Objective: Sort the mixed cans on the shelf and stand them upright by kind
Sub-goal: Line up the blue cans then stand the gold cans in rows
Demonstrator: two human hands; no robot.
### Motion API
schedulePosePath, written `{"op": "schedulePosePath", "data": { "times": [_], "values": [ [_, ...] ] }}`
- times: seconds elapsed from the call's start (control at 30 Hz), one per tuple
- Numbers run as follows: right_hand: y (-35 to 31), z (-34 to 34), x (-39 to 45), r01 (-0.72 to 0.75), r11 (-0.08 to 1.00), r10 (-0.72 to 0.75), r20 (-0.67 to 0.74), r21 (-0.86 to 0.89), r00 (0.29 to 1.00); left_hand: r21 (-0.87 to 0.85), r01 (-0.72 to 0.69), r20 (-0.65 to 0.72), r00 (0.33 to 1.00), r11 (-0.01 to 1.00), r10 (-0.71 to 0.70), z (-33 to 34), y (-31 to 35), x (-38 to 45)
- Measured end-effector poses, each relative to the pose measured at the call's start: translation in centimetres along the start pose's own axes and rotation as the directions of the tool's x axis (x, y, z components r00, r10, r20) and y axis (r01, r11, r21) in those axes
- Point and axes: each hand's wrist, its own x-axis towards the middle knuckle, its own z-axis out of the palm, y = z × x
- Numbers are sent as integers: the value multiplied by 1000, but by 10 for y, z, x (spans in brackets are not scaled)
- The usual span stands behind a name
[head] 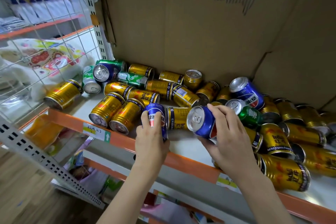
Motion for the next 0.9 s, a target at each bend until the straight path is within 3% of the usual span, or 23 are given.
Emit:
{"op": "schedulePosePath", "data": {
  "times": [0.2,0.4,0.6,0.9],
  "values": [
    [-2,0,8,-33,993,38,-40,114,998,-174,-61,-136,990,983,38,-33,0,-6],
    [2,-17,9,-83,968,113,-115,237,987,-293,-263,-316,934,919,166,-71,30,-5],
    [26,-63,0,-173,976,199,-231,129,952,-521,-419,-270,908,744,321,-70,91,-2],
    [98,-142,-101,-494,868,434,-406,-48,804,-641,-553,-128,761,533,636,-22,210,-55]
  ]
}}
